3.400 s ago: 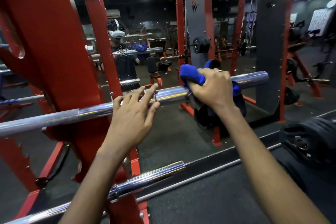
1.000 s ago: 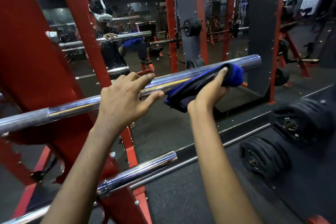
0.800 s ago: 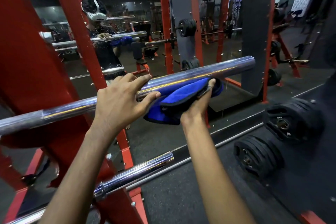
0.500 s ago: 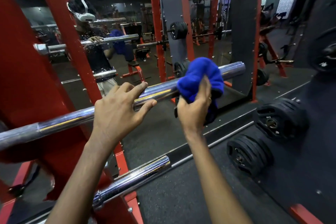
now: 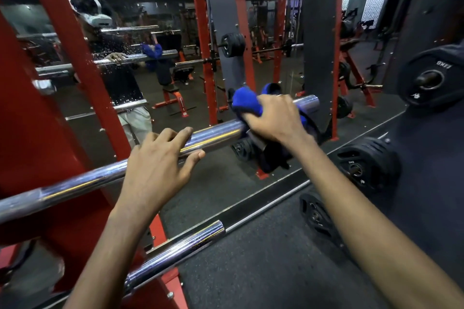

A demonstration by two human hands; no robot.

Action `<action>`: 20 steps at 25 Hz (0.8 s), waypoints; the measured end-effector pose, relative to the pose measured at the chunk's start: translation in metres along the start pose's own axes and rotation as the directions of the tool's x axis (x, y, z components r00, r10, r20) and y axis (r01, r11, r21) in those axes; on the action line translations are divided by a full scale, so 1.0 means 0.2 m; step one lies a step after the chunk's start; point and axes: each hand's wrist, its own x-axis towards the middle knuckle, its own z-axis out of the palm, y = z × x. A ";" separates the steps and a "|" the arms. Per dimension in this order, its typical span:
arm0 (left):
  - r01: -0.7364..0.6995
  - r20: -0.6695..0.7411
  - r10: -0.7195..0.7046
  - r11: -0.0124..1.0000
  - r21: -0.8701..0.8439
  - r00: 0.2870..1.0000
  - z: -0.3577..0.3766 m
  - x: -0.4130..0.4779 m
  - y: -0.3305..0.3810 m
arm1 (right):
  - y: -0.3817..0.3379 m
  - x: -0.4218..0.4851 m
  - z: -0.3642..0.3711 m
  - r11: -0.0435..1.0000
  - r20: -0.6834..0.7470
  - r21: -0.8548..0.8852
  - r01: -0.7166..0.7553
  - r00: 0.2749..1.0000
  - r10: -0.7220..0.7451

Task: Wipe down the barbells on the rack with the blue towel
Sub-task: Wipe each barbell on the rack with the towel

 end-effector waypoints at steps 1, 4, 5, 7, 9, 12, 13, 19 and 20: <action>-0.005 0.002 0.005 1.000 0.019 1.000 0.00 0.00 0.00 | -0.04 -0.02 0.00 0.995 0.016 0.027 0.096 0.995 -0.096; -0.003 0.002 0.003 0.998 0.058 1.000 0.01 0.00 0.00 | 0.04 0.05 -0.01 0.989 0.109 0.060 0.137 0.984 -0.143; 0.007 0.005 -0.007 0.998 0.064 1.000 0.01 0.00 0.00 | 0.11 0.10 -0.01 0.992 0.145 0.038 0.120 0.982 -0.124; 0.029 0.034 -0.031 0.998 0.062 0.999 -0.01 0.00 0.01 | 0.26 0.18 -0.03 0.997 0.173 -0.022 0.073 0.983 -0.068; 0.065 0.044 -0.069 0.994 0.085 0.997 -0.02 -0.02 0.02 | 0.40 0.20 -0.04 0.999 0.088 -0.030 0.042 0.995 -0.039; 0.055 -0.064 -0.047 0.989 0.139 0.997 -0.01 0.00 0.16 | 0.49 0.18 0.01 0.999 -0.045 0.013 0.043 0.998 -0.042; 0.017 -0.061 -0.010 0.993 0.118 0.998 0.01 0.03 0.24 | 0.50 0.17 0.03 0.998 -0.091 0.043 0.042 0.995 -0.038; 0.013 -0.063 0.013 0.919 0.394 0.998 0.26 0.20 0.49 | 0.74 0.04 0.19 0.943 -0.432 0.166 0.287 0.881 -0.192; 0.028 -0.073 0.003 0.907 0.420 0.997 0.26 0.22 0.49 | 0.77 0.05 0.21 0.937 -0.440 0.188 0.295 0.878 -0.188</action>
